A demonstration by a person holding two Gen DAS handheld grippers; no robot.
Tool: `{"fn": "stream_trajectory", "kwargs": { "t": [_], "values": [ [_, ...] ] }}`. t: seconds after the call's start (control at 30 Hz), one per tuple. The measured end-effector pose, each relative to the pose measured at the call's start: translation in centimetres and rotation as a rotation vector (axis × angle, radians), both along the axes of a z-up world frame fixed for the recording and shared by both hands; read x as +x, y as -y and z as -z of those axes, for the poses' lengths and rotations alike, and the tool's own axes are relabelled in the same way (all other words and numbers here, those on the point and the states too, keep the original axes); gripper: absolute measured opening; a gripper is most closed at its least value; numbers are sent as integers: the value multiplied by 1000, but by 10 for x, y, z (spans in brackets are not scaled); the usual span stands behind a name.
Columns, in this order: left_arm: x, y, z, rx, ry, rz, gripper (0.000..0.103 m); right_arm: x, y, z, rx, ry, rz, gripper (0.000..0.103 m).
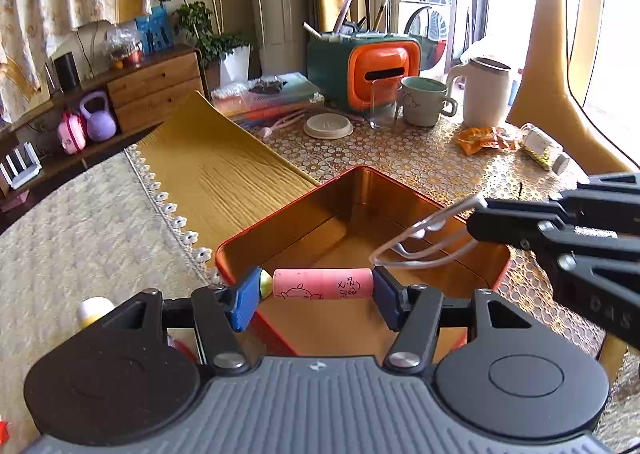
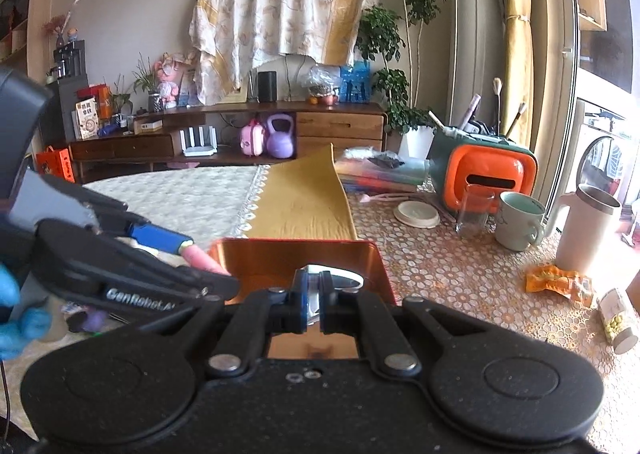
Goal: Organize rigid objects
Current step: 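Carry both items over the red tin while the right tool releases the sunglasses inside, then lower the pink stick into the red tin and open the left tool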
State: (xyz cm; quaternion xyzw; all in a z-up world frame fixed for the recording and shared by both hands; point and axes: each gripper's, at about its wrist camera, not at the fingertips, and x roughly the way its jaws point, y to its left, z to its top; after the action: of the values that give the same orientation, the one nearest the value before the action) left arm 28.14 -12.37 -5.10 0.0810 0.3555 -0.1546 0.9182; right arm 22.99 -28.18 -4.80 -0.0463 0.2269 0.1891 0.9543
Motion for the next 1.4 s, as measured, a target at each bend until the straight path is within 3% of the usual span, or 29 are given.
{"fn": "stream_trajectory", "kwargs": {
  "t": [0.87,1.27,1.4],
  "values": [
    [85,32,50,48,-242,-29,59,33,-3,36,-91,-200,-31,4],
    [91,35,58,48,-279,-43,59,35,2,37,-68,-248,-21,21],
    [86,34,54,25,-272,-33,68,33,4,37,-56,-251,-10,32]
  ]
}}
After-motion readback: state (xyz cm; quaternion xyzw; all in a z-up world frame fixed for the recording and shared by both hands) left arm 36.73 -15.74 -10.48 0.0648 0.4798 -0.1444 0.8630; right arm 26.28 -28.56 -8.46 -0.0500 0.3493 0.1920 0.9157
